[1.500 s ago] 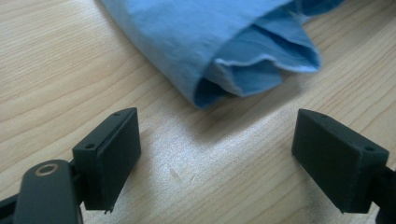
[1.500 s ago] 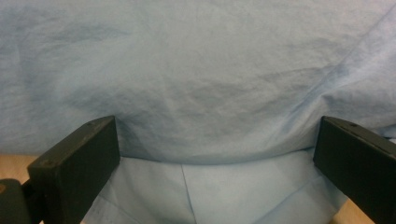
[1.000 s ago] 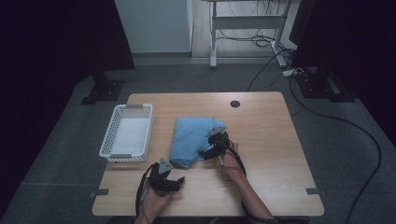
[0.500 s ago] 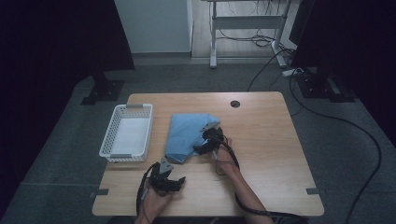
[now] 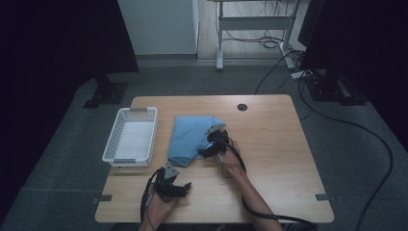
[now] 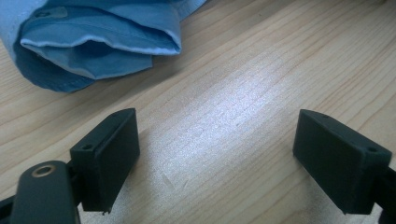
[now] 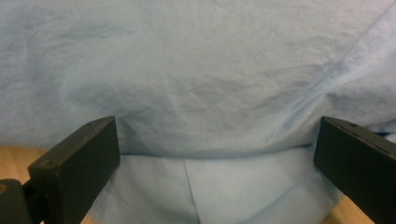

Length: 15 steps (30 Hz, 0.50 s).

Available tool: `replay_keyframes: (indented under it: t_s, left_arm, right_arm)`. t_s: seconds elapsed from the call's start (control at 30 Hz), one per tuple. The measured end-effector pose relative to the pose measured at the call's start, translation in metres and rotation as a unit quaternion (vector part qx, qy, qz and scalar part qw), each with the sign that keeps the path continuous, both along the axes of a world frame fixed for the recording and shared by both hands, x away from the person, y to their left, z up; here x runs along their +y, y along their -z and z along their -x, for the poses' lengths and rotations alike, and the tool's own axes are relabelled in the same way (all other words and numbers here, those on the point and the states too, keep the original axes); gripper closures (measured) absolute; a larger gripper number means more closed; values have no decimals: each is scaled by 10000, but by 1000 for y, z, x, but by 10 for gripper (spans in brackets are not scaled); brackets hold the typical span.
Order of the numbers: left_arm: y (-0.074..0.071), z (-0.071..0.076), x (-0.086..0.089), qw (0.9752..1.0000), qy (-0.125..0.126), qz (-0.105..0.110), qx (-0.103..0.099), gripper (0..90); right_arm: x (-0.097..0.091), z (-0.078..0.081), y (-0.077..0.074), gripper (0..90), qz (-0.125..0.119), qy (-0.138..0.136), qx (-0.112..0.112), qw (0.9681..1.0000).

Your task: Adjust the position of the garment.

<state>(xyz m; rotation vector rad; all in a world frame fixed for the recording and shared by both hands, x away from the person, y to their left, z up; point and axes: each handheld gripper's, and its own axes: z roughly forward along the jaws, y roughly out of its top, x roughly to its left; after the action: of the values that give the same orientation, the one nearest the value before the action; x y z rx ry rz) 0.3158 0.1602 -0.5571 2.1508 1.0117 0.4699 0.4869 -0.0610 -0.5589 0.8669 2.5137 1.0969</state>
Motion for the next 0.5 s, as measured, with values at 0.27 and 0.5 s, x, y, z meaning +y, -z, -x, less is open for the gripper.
replay_keyframes:
  t_s: [0.27, 0.5]
  left_arm:
    - [0, 0, 0, 10000, 6, -8, 4, 133]
    - [0, 0, 0, 10000, 4, -5, 4, 133]
  right_arm:
    - [-8, 7, -14, 5, -49, 16, -19, 10000]
    - [-16, 14, -23, 5, -120, 55, -11, 9999]
